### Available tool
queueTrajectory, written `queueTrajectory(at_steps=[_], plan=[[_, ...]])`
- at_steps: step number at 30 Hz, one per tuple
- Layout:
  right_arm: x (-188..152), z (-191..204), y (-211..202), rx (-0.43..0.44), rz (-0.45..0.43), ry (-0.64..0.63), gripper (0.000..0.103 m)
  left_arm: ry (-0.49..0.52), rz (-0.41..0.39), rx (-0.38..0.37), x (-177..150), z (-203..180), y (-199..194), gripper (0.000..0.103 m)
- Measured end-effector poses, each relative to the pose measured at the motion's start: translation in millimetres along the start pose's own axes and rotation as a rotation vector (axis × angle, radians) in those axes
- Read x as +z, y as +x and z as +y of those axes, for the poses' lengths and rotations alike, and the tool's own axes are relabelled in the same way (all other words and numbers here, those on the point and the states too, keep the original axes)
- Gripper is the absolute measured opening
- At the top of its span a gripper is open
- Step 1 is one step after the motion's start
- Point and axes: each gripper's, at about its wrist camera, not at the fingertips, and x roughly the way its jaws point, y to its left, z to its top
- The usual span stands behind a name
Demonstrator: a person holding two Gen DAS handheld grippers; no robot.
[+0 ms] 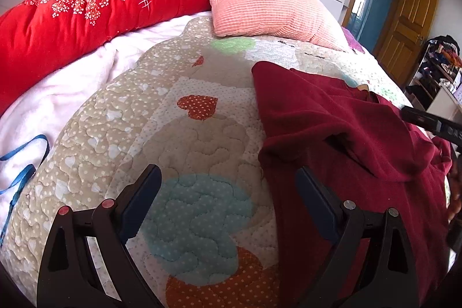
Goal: Fold small clothes
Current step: 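Carry the gripped sleeve with the right tool across the sweater body, then lower the sleeve onto the body and open the right tool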
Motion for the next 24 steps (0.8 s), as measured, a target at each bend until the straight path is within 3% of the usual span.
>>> queueTrajectory(at_steps=[3, 6, 7, 8, 11, 13, 16, 21, 24], plan=[[-8.1, -43.8, 2.7, -0.170, 0.041, -0.001, 0.064, -0.004, 0.003, 0.004, -0.5, -1.1, 1.3, 0.094], [-15.7, -72.6, 25.5, -0.146, 0.128, 0.050, 0.061, 0.002, 0.007, 0.014, -1.9, -2.7, 2.8, 0.094], [-19.1, -75.5, 31.8, -0.087, 0.147, 0.064, 0.055, 0.004, 0.006, 0.015, -2.0, -3.1, 3.0, 0.094], [-22.3, -74.7, 36.5, -0.044, 0.166, 0.065, 0.036, 0.006, 0.006, 0.014, -2.2, -3.2, 3.1, 0.094], [-23.8, -72.1, 23.2, -0.069, 0.110, 0.023, 0.004, 0.007, 0.008, 0.011, -2.0, -2.9, 4.3, 0.094], [-18.8, -75.9, 2.9, -0.061, 0.047, 0.044, 0.004, 0.005, 0.000, 0.006, -1.7, -2.0, 3.0, 0.094], [-8.3, -89.1, -16.4, -0.144, -0.029, 0.055, 0.004, -0.002, -0.015, -0.001, -0.9, -1.2, 0.7, 0.094], [-14.6, -101.6, 13.5, -0.249, 0.060, 0.082, 0.004, 0.006, -0.033, -0.014, -0.8, -4.1, -4.5, 0.094], [-25.1, -110.8, 12.1, -0.265, 0.105, 0.153, 0.004, -0.006, -0.037, -0.032, 2.1, -6.5, -11.1, 0.094]])
